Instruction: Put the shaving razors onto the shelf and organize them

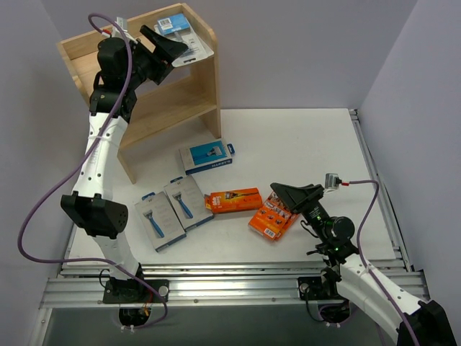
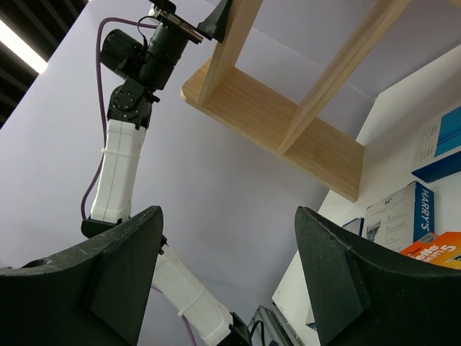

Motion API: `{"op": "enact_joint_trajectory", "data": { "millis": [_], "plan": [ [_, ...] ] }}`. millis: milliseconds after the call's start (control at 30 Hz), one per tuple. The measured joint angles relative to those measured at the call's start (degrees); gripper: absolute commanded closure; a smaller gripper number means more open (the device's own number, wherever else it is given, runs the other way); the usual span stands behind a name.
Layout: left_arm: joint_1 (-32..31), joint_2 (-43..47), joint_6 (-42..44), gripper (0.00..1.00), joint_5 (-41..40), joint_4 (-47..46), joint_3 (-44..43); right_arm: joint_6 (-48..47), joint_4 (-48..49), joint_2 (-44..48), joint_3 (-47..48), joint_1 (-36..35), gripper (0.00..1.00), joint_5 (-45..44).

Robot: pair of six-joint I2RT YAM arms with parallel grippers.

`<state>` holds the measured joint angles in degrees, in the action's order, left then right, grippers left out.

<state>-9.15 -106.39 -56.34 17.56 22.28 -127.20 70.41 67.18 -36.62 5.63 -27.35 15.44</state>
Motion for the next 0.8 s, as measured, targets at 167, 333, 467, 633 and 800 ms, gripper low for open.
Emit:
{"op": "enact_joint_trajectory", "data": {
  "millis": [167,333,467,633,800],
  "plan": [
    [0.02,0.66,1.27,0.06,-0.52,0.02,0.55,0.0,0.52,-0.02,-0.83,0.0,0.31,0.02],
    [0.83,2.05,3.02,0.06,-1.4,0.72,1.49,-0.24,0.42,-0.02,-0.96,0.0,0.31,0.02],
    [1.9,2.21,4.31,0.06,-1.33,1.6,0.98,-0.61,0.26,-0.44,-0.94,0.0,0.32,0.02],
    [2.58,4.11,5.31,0.06,-1.03,1.14,3.52,-1.88,-1.25,-2.29,1.05,0.02,0.4,0.15],
    [3.65,8.37,8.41,0.06,-1.62,1.36,8.0,-6.51,-7.87,-6.69,11.13,0.02,0.6,0.87]
  ]
}}
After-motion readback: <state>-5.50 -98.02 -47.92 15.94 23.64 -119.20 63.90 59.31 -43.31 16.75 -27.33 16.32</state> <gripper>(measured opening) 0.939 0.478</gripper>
